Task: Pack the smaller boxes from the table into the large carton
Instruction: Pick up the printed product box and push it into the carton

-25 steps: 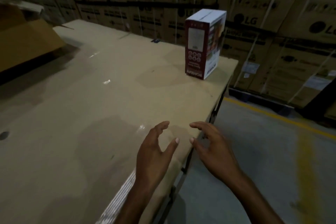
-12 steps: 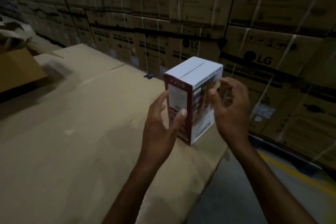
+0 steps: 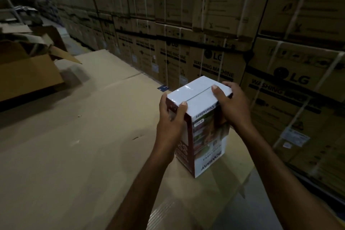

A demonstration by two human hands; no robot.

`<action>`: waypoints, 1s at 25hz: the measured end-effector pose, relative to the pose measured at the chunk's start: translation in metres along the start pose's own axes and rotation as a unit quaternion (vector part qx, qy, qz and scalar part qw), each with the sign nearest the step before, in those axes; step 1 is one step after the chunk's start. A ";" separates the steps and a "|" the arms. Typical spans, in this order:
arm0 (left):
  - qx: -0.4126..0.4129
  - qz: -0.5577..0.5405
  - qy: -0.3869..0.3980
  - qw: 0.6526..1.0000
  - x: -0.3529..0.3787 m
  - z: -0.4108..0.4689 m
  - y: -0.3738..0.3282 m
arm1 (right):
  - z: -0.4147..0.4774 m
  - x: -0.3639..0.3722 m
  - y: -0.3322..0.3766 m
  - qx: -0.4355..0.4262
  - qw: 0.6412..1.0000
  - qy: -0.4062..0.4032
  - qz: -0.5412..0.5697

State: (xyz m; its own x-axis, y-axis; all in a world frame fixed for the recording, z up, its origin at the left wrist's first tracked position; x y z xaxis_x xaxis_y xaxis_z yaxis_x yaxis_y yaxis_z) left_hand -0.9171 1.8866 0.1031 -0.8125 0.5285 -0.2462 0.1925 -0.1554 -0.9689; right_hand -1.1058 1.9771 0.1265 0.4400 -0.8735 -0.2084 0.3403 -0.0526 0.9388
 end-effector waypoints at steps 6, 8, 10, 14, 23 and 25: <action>0.016 -0.086 -0.092 0.992 -0.069 -0.044 0.000 | -0.055 0.025 0.049 -0.064 0.993 0.048 0.085; 0.051 -0.074 -0.138 0.986 -0.104 -0.065 -0.006 | -0.081 0.042 0.072 -0.083 0.988 0.082 0.104; 0.077 -0.064 -0.162 0.982 -0.144 -0.092 -0.005 | -0.113 0.062 0.091 -0.095 0.983 0.113 0.107; 0.112 -0.080 -0.175 0.975 -0.220 -0.155 0.017 | -0.189 0.100 0.120 -0.117 0.964 0.207 0.115; 0.121 -0.055 -0.245 0.960 -0.353 -0.279 0.067 | -0.342 0.198 0.123 0.108 0.905 0.344 0.227; 0.123 -0.035 -0.285 0.950 -0.369 -0.303 0.071 | -0.362 0.219 0.129 0.157 0.897 0.343 0.229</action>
State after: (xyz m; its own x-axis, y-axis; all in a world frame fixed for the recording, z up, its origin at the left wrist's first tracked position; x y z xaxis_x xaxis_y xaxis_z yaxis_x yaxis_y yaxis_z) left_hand -0.4368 1.9335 0.1177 -0.9980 0.0175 -0.0610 0.0505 -0.3638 -0.9301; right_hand -0.6651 1.9545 0.1028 0.9191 -0.3398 0.1994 -0.2095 0.0072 0.9778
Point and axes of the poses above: each hand's wrist, its own z-axis towards the middle knuckle, its own x-axis out of the palm, y = z × x, the point moved 6 cm from there along z, towards the middle knuckle, and after that the axes turned 13 degrees about z, right-handed, at the moved point
